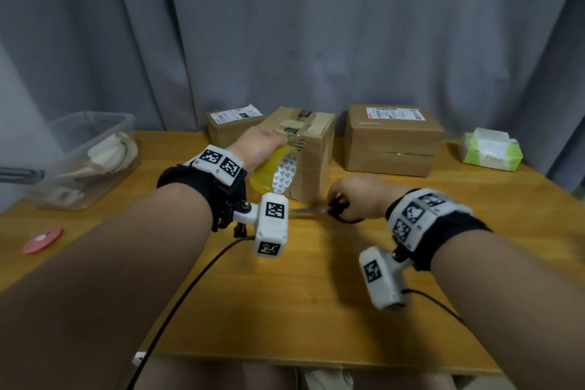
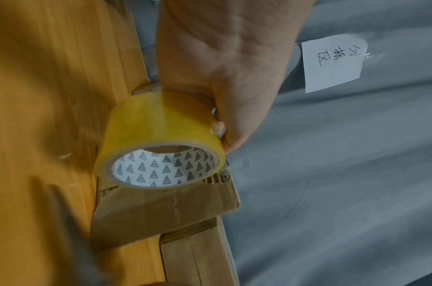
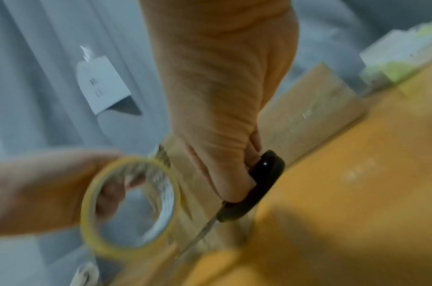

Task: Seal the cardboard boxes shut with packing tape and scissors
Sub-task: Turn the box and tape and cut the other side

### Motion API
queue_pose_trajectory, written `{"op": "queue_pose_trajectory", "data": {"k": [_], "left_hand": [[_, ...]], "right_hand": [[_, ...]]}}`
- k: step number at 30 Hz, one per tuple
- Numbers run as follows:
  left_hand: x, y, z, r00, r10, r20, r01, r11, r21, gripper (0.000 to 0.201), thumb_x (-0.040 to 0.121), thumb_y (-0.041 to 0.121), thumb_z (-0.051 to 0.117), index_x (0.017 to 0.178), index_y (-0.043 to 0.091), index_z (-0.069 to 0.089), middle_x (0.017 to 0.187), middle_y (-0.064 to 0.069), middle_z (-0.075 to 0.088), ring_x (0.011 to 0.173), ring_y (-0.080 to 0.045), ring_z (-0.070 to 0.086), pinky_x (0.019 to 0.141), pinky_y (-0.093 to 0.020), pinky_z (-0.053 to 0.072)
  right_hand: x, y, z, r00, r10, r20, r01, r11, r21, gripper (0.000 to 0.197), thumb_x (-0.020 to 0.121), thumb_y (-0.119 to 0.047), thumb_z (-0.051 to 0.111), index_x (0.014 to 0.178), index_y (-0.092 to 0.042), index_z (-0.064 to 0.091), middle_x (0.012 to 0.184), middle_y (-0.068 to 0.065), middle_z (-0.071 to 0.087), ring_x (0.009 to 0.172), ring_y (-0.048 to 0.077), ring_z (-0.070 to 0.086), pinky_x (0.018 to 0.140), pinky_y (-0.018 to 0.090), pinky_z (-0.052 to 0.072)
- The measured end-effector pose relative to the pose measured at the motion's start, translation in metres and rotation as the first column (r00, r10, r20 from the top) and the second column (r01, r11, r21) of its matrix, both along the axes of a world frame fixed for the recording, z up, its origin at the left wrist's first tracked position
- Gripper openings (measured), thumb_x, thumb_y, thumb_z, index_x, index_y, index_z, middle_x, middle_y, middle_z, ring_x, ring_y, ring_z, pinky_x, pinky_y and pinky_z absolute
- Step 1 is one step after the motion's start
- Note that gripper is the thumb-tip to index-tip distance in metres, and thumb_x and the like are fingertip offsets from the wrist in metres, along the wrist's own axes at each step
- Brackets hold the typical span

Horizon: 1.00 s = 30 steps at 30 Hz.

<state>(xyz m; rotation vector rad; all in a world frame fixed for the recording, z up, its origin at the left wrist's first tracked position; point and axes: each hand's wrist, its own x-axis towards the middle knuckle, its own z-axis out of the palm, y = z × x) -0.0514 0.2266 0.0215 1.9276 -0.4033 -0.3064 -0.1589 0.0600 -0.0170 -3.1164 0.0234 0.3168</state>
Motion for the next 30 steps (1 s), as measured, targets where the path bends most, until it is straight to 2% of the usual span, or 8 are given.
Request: {"op": "queue_pose_trajectory", "data": {"k": [2,6,9,11,16,21,25,30], "left_hand": [[0.006,0.002,0.002,1.000,-0.002,0.006,0.001,1.000,0.021,0.011,0.093,0.019,0.057,0.083,0.016,0.059,0.081,-0.004,0.064,0.072,-0.017,0.062,0.073,-0.030,0.054],[0.016,0.004,0.003,1.000,-0.009,-0.024,0.009,1.000,0.016,0.010,0.090,0.015,0.063,0.088,0.006,0.064,0.083,-0.010,0.065,0.069,-0.020,0.061,0.069,-0.032,0.053],[0.022,0.005,0.000,0.999,-0.012,-0.049,0.012,1.000,-0.012,0.024,0.088,0.015,0.065,0.100,-0.005,0.065,0.091,-0.020,0.067,0.074,-0.025,0.061,0.071,-0.034,0.055],[0.024,0.006,-0.001,0.998,-0.021,-0.063,0.019,0.999,-0.031,0.027,0.088,0.015,0.065,0.104,-0.007,0.064,0.092,-0.023,0.066,0.073,-0.024,0.061,0.065,-0.030,0.054],[0.028,0.007,-0.003,0.998,-0.046,-0.050,0.045,0.999,-0.007,0.018,0.090,0.015,0.063,0.098,-0.001,0.063,0.086,-0.021,0.059,0.076,-0.027,0.052,0.069,-0.036,0.047],[0.033,0.010,-0.006,0.995,-0.085,-0.055,0.087,0.995,0.044,0.015,0.091,0.017,0.061,0.078,0.011,0.061,0.070,-0.007,0.063,0.054,-0.015,0.056,0.049,-0.020,0.048],[0.033,0.011,-0.004,0.994,-0.089,-0.065,0.092,0.995,0.040,0.011,0.091,0.017,0.060,0.082,0.011,0.064,0.070,-0.004,0.065,0.054,-0.012,0.059,0.050,-0.019,0.050],[0.034,0.010,0.004,0.993,-0.096,-0.066,0.099,0.995,0.030,0.008,0.088,0.013,0.062,0.083,0.008,0.064,0.076,-0.008,0.066,0.061,-0.017,0.060,0.057,-0.024,0.052]], "right_hand": [[-0.010,-0.016,0.041,0.996,-0.010,0.087,0.006,0.999,0.046,0.031,0.087,-0.024,0.062,0.118,-0.025,0.063,0.103,-0.005,0.063,0.093,0.017,0.058,0.081,0.030,0.045],[-0.022,-0.036,0.093,0.937,-0.168,0.307,0.019,0.900,0.436,0.040,0.087,-0.005,0.062,0.123,-0.021,0.063,0.100,-0.009,0.064,0.079,-0.005,0.056,0.067,0.001,0.041],[0.001,-0.029,0.092,0.842,-0.325,0.431,-0.030,0.769,0.638,0.037,0.087,0.000,0.063,0.121,-0.013,0.060,0.099,0.001,0.064,0.083,0.006,0.061,0.072,0.008,0.047],[0.030,-0.018,0.086,0.811,-0.348,0.470,-0.001,0.803,0.596,0.031,0.086,-0.005,0.064,0.114,-0.016,0.059,0.090,0.000,0.063,0.087,0.019,0.061,0.080,0.028,0.050],[0.088,0.009,0.074,0.861,-0.236,0.450,0.031,0.909,0.416,0.031,0.086,-0.020,0.063,0.115,-0.021,0.054,0.111,0.004,0.067,0.105,0.028,0.060,0.094,0.043,0.046],[0.106,0.003,0.058,0.910,-0.247,0.333,0.066,0.879,0.472,0.036,0.090,-0.012,0.059,0.126,-0.015,0.054,0.124,0.009,0.062,0.116,0.027,0.057,0.099,0.037,0.045],[0.109,0.001,0.057,0.911,-0.237,0.339,0.068,0.894,0.442,0.037,0.090,-0.015,0.061,0.127,-0.017,0.054,0.125,0.008,0.062,0.114,0.026,0.057,0.094,0.031,0.045],[0.110,0.002,0.055,0.899,-0.265,0.348,0.088,0.889,0.450,0.036,0.090,-0.014,0.060,0.125,-0.020,0.054,0.124,0.007,0.062,0.112,0.027,0.057,0.095,0.037,0.047]]}}
